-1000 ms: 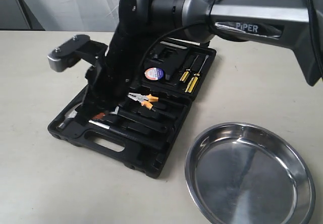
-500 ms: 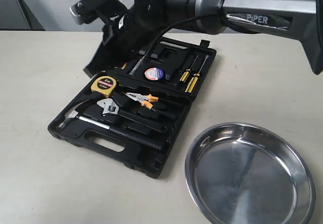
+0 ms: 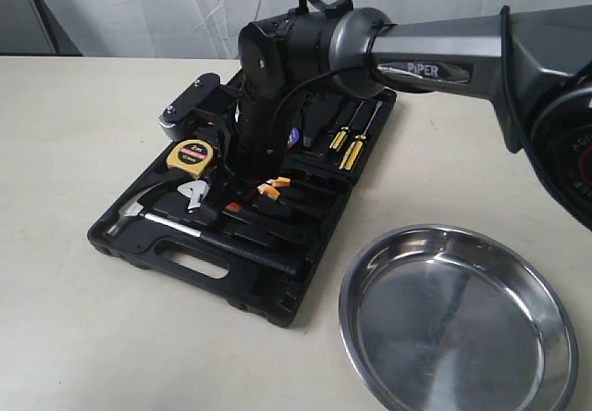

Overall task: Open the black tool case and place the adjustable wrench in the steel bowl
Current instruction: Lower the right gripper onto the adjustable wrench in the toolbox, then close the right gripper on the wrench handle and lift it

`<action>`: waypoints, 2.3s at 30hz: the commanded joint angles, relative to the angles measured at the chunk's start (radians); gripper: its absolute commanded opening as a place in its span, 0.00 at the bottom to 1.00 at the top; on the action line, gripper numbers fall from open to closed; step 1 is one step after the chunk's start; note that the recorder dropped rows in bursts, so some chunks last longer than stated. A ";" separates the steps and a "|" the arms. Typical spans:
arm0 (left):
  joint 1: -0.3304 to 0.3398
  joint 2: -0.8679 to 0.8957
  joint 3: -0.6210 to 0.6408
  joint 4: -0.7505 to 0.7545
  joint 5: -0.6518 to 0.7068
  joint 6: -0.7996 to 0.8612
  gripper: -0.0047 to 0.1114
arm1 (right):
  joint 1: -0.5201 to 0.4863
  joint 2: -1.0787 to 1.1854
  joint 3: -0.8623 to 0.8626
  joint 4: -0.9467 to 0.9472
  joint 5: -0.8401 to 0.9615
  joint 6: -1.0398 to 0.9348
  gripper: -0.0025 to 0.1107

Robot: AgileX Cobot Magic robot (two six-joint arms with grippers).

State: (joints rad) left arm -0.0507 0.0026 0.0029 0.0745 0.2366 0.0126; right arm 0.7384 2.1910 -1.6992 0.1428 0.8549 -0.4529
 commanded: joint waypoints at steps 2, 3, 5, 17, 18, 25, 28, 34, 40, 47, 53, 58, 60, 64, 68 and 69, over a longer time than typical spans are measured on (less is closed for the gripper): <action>-0.001 -0.003 -0.003 -0.003 0.002 -0.002 0.04 | 0.001 0.002 -0.001 -0.003 -0.050 -0.030 0.46; -0.001 -0.003 -0.003 -0.003 0.002 -0.002 0.04 | 0.001 0.002 -0.001 -0.003 -0.057 -0.035 0.46; -0.001 -0.003 -0.003 -0.003 0.002 -0.002 0.04 | 0.001 0.004 -0.001 -0.001 -0.061 -0.045 0.46; -0.001 -0.003 -0.003 -0.003 0.002 -0.002 0.04 | 0.001 0.062 -0.001 0.067 -0.061 -0.099 0.46; -0.001 -0.003 -0.003 -0.003 0.002 -0.002 0.04 | 0.001 0.066 -0.001 0.067 -0.061 -0.099 0.46; -0.001 -0.003 -0.003 -0.003 0.002 -0.002 0.04 | 0.001 0.088 -0.001 0.063 -0.093 -0.109 0.46; -0.001 -0.003 -0.003 -0.003 0.002 -0.002 0.04 | 0.001 0.102 -0.001 0.065 -0.093 -0.117 0.46; -0.001 -0.003 -0.003 -0.003 0.002 -0.002 0.04 | 0.001 0.127 -0.001 0.065 -0.077 -0.117 0.33; -0.001 -0.003 -0.003 -0.003 0.002 -0.002 0.04 | 0.001 0.127 -0.001 0.065 -0.074 -0.117 0.02; -0.001 -0.003 -0.003 -0.003 0.002 -0.002 0.04 | 0.001 0.108 -0.001 0.065 -0.081 -0.117 0.01; -0.001 -0.003 -0.003 -0.003 0.002 -0.002 0.04 | 0.001 0.044 -0.001 0.072 -0.086 -0.115 0.01; -0.001 -0.003 -0.003 -0.003 0.002 -0.002 0.04 | 0.001 -0.001 -0.001 0.072 -0.084 -0.113 0.01; -0.001 -0.003 -0.003 -0.003 0.002 -0.002 0.04 | 0.001 -0.013 -0.001 0.072 -0.084 -0.113 0.01; -0.001 -0.003 -0.003 -0.003 0.002 -0.002 0.04 | 0.001 -0.032 -0.001 0.079 -0.086 -0.113 0.01; -0.001 -0.003 -0.003 -0.003 0.002 -0.002 0.04 | 0.001 -0.034 -0.001 0.095 -0.088 -0.113 0.01; -0.001 -0.003 -0.003 -0.003 0.002 -0.002 0.04 | 0.001 -0.034 -0.001 0.095 -0.088 -0.113 0.01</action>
State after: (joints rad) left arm -0.0507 0.0026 0.0029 0.0745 0.2366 0.0126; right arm 0.7414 2.1704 -1.6954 0.2277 0.7828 -0.5616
